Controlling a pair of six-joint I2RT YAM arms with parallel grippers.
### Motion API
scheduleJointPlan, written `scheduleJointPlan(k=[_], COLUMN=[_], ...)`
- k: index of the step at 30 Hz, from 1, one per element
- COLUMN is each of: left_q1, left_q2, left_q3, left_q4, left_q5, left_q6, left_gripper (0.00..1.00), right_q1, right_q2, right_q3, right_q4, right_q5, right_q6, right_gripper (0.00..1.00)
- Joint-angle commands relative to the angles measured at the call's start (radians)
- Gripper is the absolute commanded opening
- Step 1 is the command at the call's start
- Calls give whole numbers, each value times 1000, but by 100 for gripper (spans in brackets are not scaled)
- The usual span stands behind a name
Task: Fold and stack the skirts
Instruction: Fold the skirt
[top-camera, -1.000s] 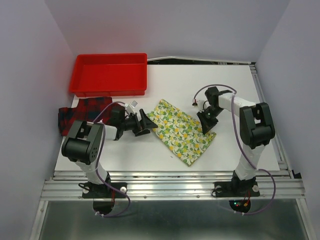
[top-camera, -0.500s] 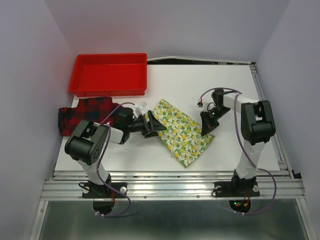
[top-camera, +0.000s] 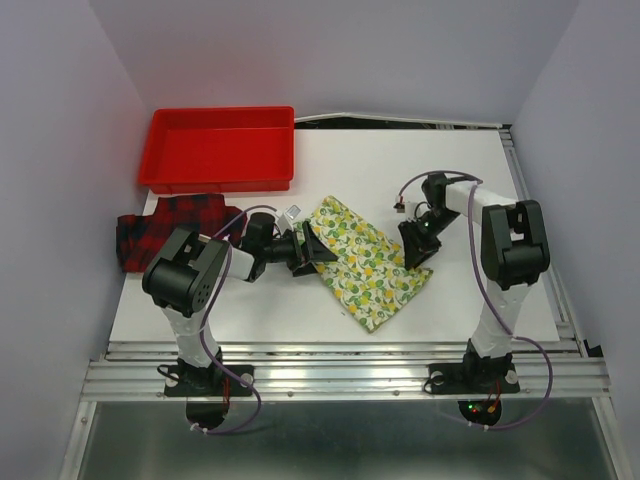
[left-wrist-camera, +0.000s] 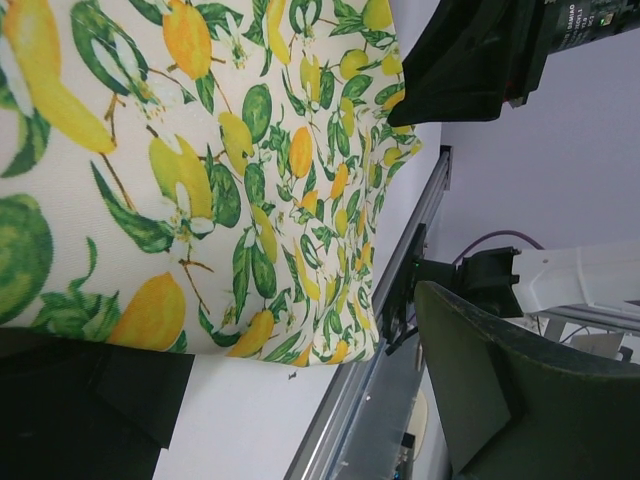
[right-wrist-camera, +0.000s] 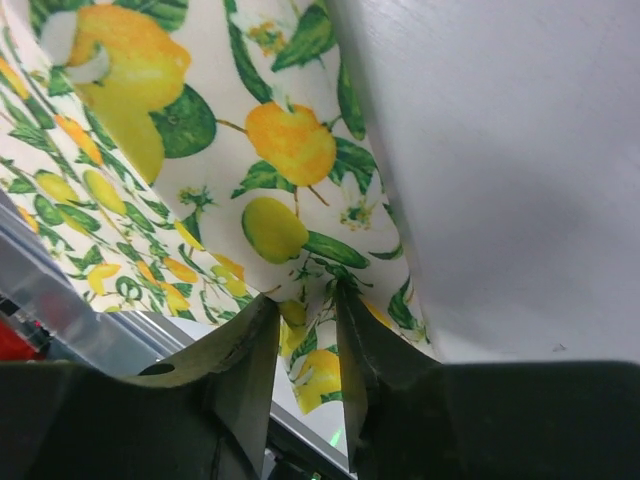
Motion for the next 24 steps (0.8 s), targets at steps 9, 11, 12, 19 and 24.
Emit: scheduleJointPlan(k=[9, 11, 12, 19, 24], left_q1=[1, 1, 1, 2, 5], left_q2=[22, 22, 20, 17, 16], left_q3=[6, 6, 7, 7, 20], left_q4=[-117, -120, -123, -140, -143], left_q5=[-89, -91, -92, -98, -85], left_q6=[91, 92, 97, 109, 118], left_gripper=[98, 98, 98, 98, 98], right_q1=[-5, -5, -5, -5, -5], right_q2=[-79, -81, -82, -81, -64], right_q3=[12, 16, 21, 81, 78], right_q4=[-39, -37, -39, -43, -68], right_q5=[146, 158, 163, 203, 156], right_q6=[-73, -72, -70, -81, -93], right_gripper=[16, 1, 1, 1, 6])
